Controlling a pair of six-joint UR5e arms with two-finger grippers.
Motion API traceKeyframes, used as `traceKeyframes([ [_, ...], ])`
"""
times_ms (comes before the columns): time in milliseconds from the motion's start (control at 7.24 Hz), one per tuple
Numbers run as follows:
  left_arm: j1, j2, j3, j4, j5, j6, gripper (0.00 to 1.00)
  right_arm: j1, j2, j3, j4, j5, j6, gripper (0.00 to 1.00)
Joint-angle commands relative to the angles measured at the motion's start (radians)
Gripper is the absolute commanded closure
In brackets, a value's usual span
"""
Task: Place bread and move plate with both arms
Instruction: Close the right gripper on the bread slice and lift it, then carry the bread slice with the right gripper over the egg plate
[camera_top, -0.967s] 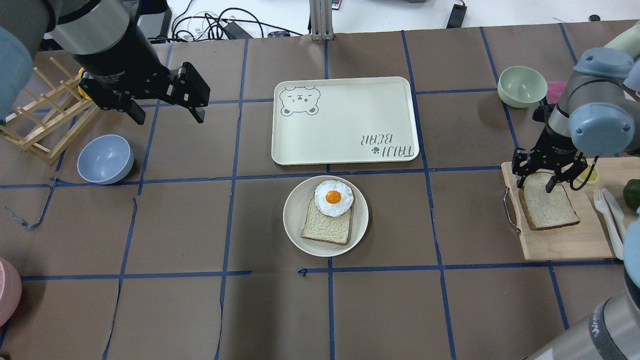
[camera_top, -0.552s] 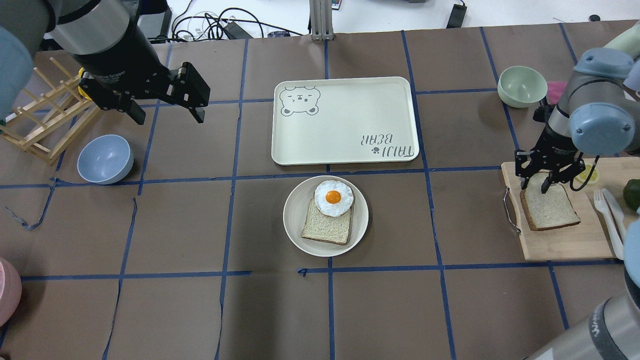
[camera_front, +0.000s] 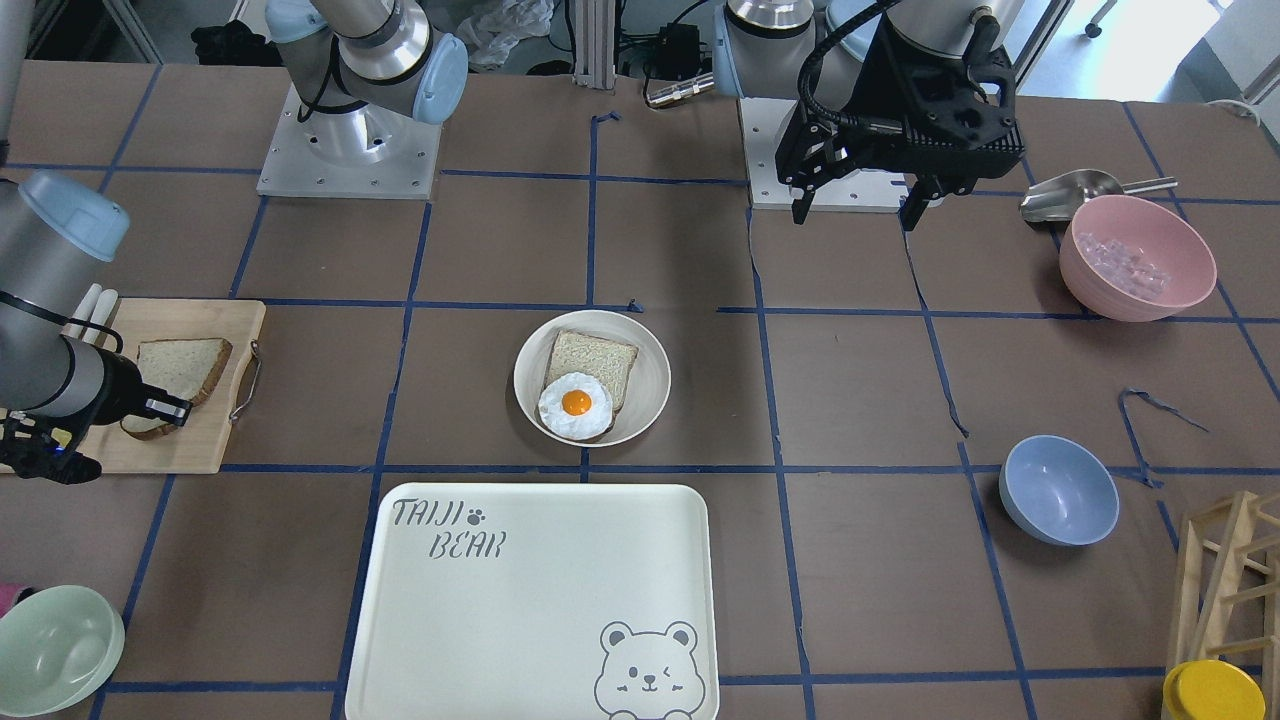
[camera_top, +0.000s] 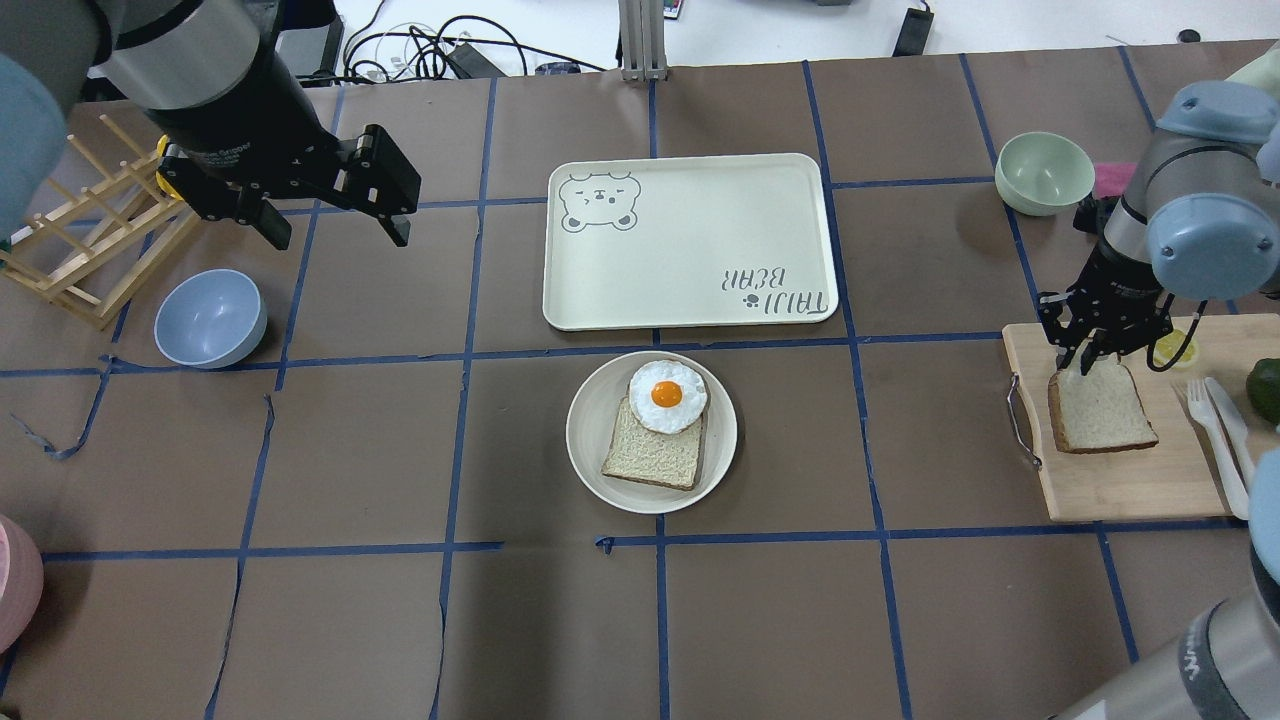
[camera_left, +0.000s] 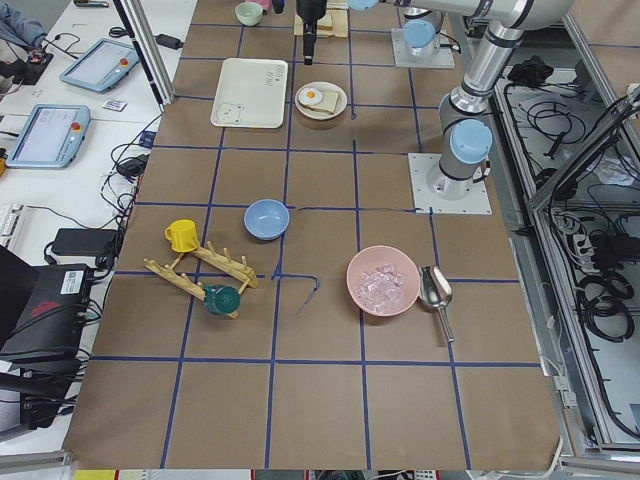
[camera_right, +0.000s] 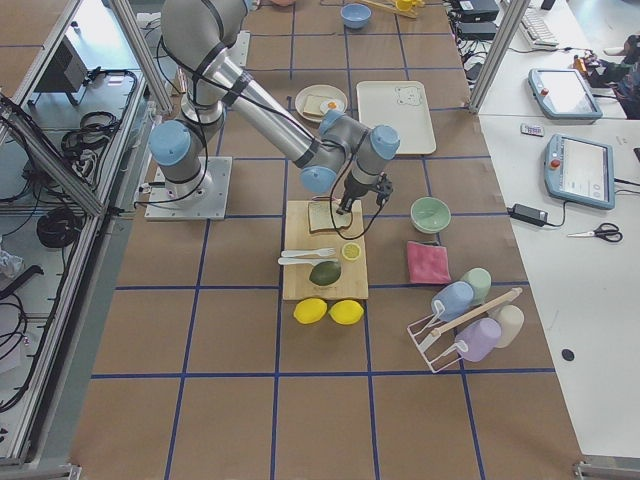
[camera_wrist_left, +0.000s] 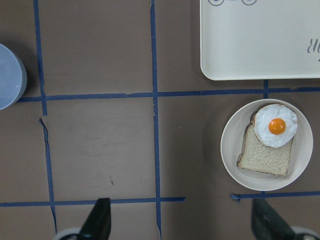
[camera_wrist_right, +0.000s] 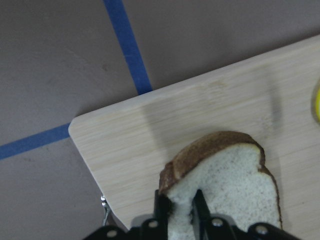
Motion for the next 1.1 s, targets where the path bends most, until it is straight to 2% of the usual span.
traceKeyframes([
  [0,-0.001,0.000,0.000,0.000,0.000,0.000,0.00,0.002,-0.061,-0.078,0.132,0.005,0.001,1.00],
  [276,-0.001,0.000,0.000,0.000,0.000,0.000,0.00,0.034,-0.075,-0.176,0.286,0.019,0.082,1.00],
  [414,0.001,0.000,0.000,0.000,0.000,0.000,0.00,0.117,-0.093,-0.221,0.338,0.031,0.165,1.00],
  [691,-0.001,0.000,0.000,0.000,0.000,0.000,0.00,0.318,-0.095,-0.249,0.356,0.038,0.437,1.00],
  [829,0.001,0.000,0.000,0.000,0.000,0.000,0.00,0.404,-0.095,-0.270,0.356,0.068,0.556,1.00],
  [967,0.001,0.000,-0.001,-0.002,0.000,0.000,0.00,0.473,-0.087,-0.290,0.356,0.138,0.674,1.00],
])
